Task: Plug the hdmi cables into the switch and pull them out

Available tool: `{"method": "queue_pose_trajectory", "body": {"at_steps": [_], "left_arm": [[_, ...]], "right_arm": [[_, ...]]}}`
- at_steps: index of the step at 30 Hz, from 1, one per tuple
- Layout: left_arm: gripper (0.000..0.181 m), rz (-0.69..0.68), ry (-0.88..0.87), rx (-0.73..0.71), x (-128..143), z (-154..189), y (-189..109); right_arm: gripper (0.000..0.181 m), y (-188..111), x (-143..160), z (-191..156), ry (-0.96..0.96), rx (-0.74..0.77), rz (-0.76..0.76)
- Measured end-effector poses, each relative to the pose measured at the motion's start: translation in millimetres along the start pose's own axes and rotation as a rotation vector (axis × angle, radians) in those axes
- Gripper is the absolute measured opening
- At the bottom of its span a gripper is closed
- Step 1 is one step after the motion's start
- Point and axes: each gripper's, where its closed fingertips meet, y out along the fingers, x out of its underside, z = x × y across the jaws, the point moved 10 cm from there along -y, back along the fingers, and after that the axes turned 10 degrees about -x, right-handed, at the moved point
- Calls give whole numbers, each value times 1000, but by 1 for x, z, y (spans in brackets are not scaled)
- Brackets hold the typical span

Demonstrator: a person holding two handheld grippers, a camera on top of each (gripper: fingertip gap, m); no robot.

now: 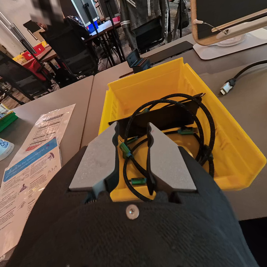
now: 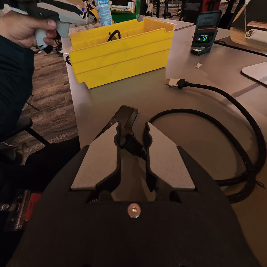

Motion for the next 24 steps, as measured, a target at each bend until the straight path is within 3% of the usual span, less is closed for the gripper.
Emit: {"method": "queue_pose_trajectory", "body": {"at_steps": [9, 15, 19, 24], "left_arm": [[34, 3, 68, -7, -3, 12, 2], [36, -2, 138, 23, -9, 27, 6], [40, -11, 250, 107, -14, 46, 27], [42, -137, 428, 131, -23, 46, 62]], "right_arm": [[26, -7, -1, 3, 63, -63, 74], [28, -3, 0, 0, 24, -42, 37], [28, -1, 0, -1, 14, -44, 20], [27, -2, 0, -1, 14, -46, 31]]}}
